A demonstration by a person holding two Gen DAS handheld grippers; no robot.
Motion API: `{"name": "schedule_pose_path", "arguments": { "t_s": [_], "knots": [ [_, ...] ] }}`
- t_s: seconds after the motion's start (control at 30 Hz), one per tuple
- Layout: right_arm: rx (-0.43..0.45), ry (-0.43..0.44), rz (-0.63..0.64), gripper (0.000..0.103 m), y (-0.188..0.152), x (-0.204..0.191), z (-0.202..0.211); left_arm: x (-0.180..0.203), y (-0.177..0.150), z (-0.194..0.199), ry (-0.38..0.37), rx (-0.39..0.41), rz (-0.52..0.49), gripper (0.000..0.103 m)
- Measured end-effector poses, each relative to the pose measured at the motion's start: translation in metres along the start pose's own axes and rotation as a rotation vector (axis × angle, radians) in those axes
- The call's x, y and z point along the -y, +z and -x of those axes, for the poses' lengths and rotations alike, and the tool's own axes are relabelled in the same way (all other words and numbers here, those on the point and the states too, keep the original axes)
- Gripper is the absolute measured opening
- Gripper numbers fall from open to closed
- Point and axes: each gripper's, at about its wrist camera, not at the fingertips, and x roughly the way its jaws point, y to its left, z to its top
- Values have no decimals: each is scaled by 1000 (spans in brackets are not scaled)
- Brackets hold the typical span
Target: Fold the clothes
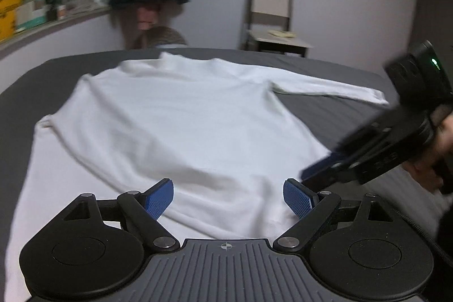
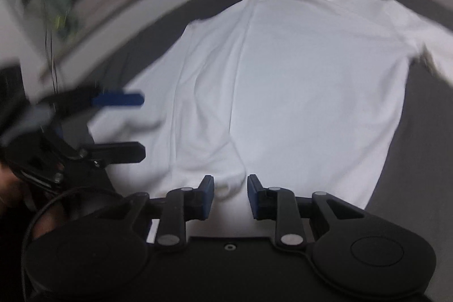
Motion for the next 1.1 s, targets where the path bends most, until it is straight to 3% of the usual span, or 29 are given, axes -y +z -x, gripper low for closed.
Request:
{"name": "schedule_pose_path", "arguments": {
  "t_s": [0.1,0.27,0.4,0.43,0.47,0.5,0.73,0.8,0.83,1.0,1.03,1.1],
  "knots": [
    [-13,-59,80,27,-2,-13,-5,18,-1,-3,5,-39,-90,89],
    [-56,-178,169,27,-7,-25,-22,44,-14,-12,91,-128,-241,89],
    [-33,-148,121,27,-6,-22,-23,57,-16,-12,143,-129,-311,88],
    [-30,-142,124,27,-6,-23,-24,60,-17,-13,155,-129,-329,83],
    [-39,-136,136,27,-6,-24,-25,63,-18,-13,168,-129,-347,62],
    [-45,-141,150,27,-7,-26,-27,67,-18,-13,181,-130,-364,54],
    [-58,-140,169,27,-8,-32,-27,89,-28,-18,198,-174,-470,53],
    [-54,-137,173,27,-7,-32,-28,92,-29,-19,194,-172,-471,27],
    [-52,-135,175,27,-7,-32,-29,92,-29,-21,188,-171,-463,20],
    [-44,-156,190,27,-9,-36,-31,88,-28,-15,158,-120,-384,11],
    [-36,-163,193,25,-10,-38,-31,86,-27,-10,161,-94,-361,11],
    [16,-200,198,4,-9,-43,-25,82,-25,1,166,-38,-317,11]
  ]
}}
